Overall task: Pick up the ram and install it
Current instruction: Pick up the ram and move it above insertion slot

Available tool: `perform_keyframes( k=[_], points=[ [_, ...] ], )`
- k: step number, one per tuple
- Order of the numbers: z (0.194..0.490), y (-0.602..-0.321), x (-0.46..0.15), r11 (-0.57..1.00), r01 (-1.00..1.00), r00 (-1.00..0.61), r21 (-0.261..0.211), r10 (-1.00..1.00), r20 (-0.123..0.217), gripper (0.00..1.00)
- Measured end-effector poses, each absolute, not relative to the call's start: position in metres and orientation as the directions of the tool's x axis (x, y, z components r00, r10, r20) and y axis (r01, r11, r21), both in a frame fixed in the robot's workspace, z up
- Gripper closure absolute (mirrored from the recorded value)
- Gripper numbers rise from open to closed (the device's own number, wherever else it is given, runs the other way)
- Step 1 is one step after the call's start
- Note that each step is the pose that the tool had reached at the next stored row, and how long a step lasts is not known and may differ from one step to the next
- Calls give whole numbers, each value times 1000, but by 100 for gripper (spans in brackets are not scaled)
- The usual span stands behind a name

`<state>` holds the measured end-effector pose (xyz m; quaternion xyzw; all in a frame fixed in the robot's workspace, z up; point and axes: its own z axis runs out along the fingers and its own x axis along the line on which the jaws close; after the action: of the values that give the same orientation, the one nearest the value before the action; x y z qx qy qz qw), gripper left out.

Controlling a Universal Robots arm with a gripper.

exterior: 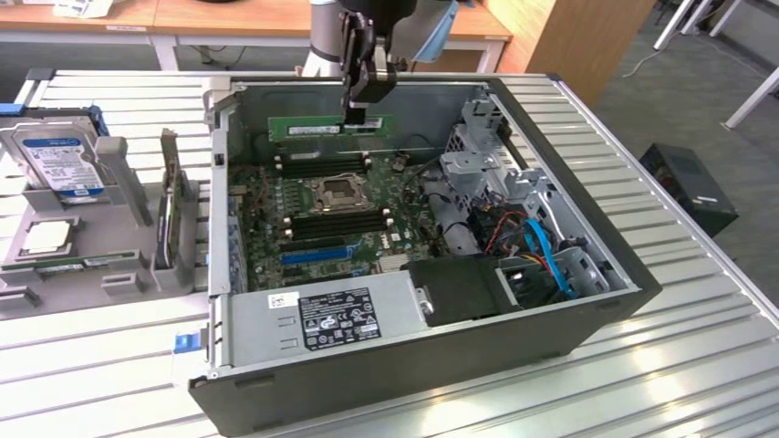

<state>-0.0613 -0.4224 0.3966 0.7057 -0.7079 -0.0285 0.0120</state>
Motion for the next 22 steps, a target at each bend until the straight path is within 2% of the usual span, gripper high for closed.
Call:
perform_keyframes(
  k=[22],
  points=[
    [371,-422,-61,2,-998,-4,57,-1000,-24,88]
  ],
)
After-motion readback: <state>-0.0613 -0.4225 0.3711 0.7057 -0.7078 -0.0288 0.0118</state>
